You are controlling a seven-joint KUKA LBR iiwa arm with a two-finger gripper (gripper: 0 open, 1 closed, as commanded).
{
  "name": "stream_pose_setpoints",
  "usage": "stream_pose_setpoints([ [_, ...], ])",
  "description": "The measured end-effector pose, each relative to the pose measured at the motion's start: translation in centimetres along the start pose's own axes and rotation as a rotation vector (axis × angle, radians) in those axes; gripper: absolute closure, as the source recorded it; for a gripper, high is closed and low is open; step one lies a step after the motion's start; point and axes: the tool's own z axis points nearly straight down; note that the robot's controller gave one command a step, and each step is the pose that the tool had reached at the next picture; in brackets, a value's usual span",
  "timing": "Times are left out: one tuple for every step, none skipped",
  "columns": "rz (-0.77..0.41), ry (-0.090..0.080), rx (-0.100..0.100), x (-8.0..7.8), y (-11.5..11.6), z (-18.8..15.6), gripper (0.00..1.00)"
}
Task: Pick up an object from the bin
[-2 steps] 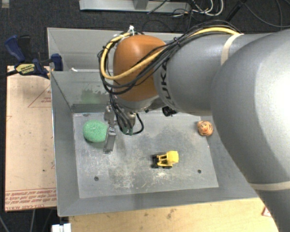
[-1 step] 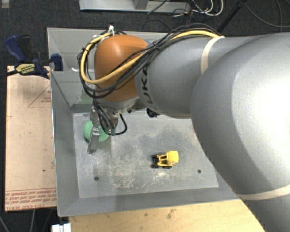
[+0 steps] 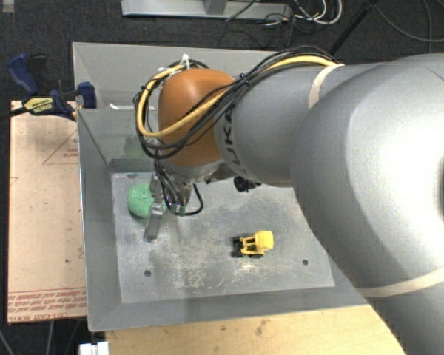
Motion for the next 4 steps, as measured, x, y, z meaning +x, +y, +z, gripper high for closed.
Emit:
stream_pose_setpoints([
  [0.054, -0.005, -0.003, -1.3, 1.0, 4.0, 0.0],
  [0.171, -0.013, -0.008, -0.9, -0.6, 3.9, 1.0],
  [0.171, -0.013, -0.009, -0.9, -0.6, 3.9, 1.0],
  [0.171, -0.011, -0.007, -0.9, -0.6, 3.7, 1.0],
])
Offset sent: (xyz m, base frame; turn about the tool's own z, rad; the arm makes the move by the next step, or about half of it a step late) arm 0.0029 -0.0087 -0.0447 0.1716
